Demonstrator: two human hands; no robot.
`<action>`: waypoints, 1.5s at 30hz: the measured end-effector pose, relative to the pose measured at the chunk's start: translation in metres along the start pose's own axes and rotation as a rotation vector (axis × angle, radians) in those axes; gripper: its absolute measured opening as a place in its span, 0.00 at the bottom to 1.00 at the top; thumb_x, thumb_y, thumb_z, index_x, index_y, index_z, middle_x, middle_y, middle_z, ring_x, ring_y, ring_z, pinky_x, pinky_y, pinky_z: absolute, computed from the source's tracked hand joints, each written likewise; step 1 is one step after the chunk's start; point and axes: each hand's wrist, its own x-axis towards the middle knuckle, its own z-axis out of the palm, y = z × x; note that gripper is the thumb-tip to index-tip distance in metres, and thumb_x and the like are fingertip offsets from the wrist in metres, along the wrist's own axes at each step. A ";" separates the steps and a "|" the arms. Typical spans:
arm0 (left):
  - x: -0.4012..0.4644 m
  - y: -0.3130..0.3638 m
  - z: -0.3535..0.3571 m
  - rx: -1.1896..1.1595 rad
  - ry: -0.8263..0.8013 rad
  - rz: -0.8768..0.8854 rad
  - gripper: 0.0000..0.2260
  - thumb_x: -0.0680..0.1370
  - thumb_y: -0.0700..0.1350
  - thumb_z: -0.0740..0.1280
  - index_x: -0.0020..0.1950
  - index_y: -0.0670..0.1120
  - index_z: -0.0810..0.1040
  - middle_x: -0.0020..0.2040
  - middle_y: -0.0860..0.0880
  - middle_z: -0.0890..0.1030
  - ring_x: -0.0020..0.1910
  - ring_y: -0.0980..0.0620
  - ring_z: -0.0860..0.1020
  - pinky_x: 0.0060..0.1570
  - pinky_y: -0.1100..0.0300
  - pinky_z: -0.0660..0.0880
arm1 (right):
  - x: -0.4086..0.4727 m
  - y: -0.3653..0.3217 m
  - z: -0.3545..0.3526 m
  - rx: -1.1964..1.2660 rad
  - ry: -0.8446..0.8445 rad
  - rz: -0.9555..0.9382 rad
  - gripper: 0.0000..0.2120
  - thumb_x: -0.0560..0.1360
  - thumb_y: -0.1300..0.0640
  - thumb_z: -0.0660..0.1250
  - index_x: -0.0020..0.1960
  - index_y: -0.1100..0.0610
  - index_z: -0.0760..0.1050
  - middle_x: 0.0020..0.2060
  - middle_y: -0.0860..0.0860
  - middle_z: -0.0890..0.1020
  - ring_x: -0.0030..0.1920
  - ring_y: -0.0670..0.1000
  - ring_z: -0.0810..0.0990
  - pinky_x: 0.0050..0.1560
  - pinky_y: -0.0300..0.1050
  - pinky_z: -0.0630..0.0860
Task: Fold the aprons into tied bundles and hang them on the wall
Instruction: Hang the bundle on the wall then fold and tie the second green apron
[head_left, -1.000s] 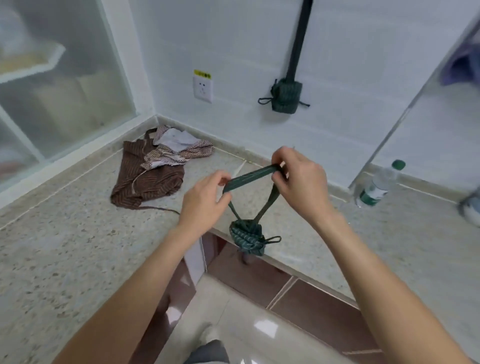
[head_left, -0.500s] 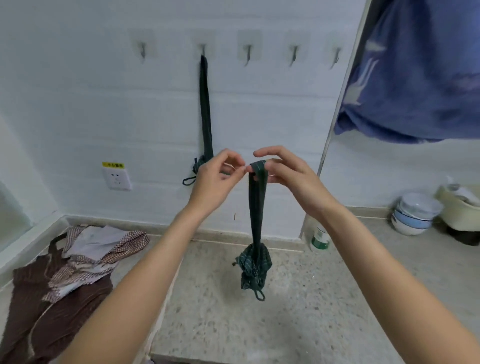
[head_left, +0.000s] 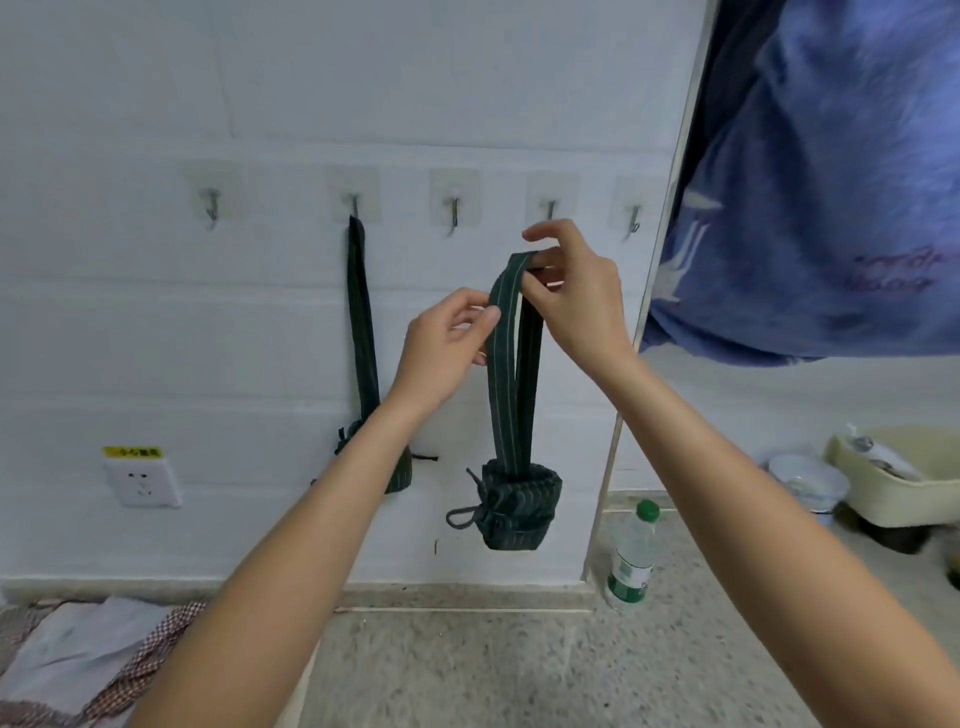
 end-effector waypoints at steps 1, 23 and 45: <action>0.011 0.000 -0.004 0.019 0.026 0.021 0.03 0.79 0.44 0.64 0.49 0.51 0.77 0.44 0.51 0.79 0.38 0.54 0.79 0.37 0.62 0.79 | 0.012 -0.001 0.005 -0.005 0.011 -0.003 0.14 0.72 0.60 0.66 0.57 0.53 0.72 0.41 0.46 0.82 0.40 0.45 0.81 0.48 0.51 0.77; 0.092 -0.049 -0.052 0.249 0.240 -0.039 0.08 0.77 0.49 0.64 0.50 0.48 0.80 0.41 0.50 0.83 0.39 0.53 0.82 0.47 0.51 0.79 | 0.091 -0.006 0.084 -0.347 -0.127 -0.147 0.11 0.72 0.56 0.62 0.51 0.53 0.80 0.48 0.52 0.69 0.52 0.53 0.69 0.45 0.44 0.71; -0.054 -0.124 -0.031 0.507 -0.196 -0.332 0.29 0.74 0.47 0.70 0.72 0.46 0.65 0.62 0.50 0.77 0.48 0.58 0.77 0.54 0.64 0.72 | -0.137 0.106 0.103 0.445 -0.429 0.480 0.19 0.73 0.65 0.67 0.61 0.53 0.69 0.51 0.44 0.77 0.49 0.41 0.76 0.49 0.34 0.73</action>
